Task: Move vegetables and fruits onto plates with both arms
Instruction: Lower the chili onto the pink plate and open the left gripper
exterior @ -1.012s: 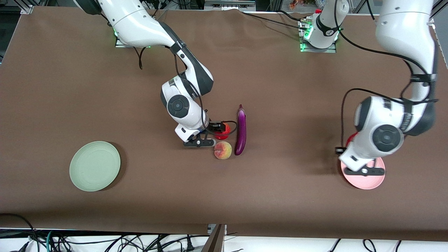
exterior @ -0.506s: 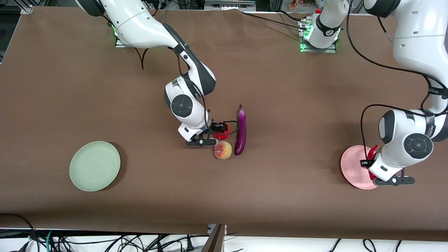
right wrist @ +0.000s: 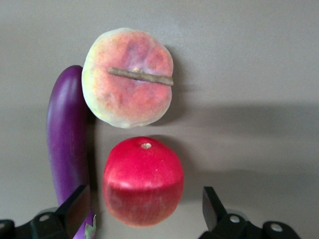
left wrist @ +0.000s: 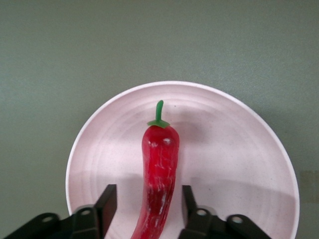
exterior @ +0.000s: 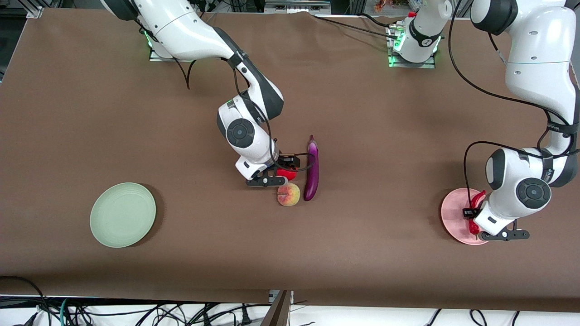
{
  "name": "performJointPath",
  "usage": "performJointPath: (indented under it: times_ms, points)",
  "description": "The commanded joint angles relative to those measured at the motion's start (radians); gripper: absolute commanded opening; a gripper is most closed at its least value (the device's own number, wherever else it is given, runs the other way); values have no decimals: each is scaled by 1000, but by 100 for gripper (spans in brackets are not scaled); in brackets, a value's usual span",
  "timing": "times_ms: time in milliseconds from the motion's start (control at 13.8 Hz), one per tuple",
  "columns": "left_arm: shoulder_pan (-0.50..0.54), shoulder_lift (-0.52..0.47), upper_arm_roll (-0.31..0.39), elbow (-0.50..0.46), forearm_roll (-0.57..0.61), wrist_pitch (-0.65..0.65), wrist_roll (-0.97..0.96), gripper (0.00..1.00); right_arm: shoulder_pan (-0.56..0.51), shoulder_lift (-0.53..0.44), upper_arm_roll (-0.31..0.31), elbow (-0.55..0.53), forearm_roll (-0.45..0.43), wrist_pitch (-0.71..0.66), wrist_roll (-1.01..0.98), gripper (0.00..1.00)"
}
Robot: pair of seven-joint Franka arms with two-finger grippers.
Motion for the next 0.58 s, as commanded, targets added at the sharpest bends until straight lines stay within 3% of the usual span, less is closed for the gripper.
performJointPath:
  times_ms: [0, 72, 361, 506]
  points:
    - [1, -15, -13, 33, 15, -24, 8, 100, 15, 15, 0, 6, 20, 4, 11, 100]
    - [-8, -43, -25, 27, 12, -65, 6, 100, 18, 20, -2, 6, 20, 4, 11, 100]
    - [-11, -109, -182, 18, -99, -290, -6, 100, 24, 38, 0, 6, 20, 28, 11, 100]
    - [-10, -117, -275, 21, -130, -321, -18, 100, 26, 44, 0, 6, 20, 39, 11, 100]
